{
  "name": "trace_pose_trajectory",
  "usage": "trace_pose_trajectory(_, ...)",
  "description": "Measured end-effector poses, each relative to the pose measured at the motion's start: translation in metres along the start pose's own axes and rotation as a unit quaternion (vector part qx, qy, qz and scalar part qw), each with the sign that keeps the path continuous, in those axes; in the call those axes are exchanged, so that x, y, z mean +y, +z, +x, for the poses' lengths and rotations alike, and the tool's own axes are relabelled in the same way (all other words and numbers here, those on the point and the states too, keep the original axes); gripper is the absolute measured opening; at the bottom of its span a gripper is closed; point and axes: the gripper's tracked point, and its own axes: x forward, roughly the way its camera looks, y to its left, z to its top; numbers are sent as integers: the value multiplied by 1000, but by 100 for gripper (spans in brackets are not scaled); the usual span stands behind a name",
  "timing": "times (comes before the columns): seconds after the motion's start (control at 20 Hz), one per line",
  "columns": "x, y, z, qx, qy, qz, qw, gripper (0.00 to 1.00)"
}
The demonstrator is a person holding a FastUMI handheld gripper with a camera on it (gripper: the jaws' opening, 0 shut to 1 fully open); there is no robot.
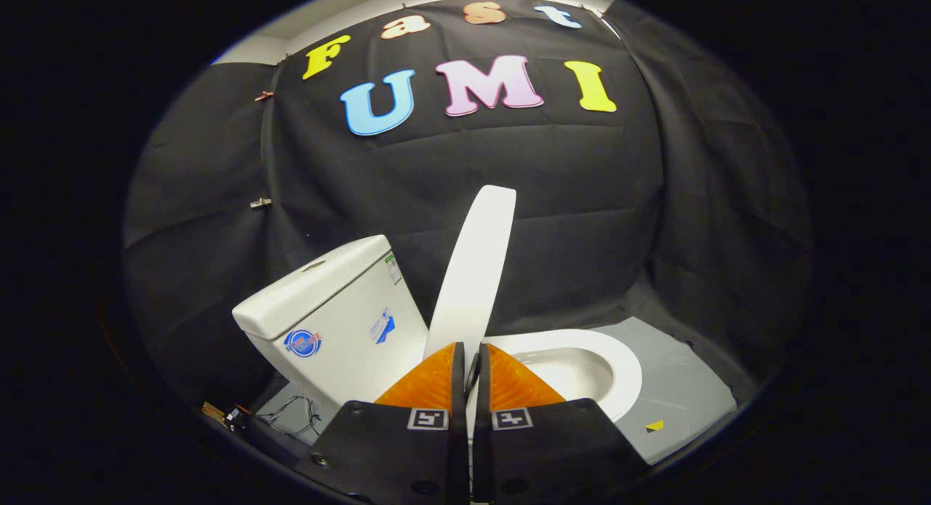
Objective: Open the toilet lid.
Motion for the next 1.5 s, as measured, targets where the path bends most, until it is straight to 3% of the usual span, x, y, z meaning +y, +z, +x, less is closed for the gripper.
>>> trace_pose_trajectory(0.9,124,6,14,-23,74,-127,989,8)
trace_pose_trajectory(1.5,160,-5,21,-23,90,-154,984,8)
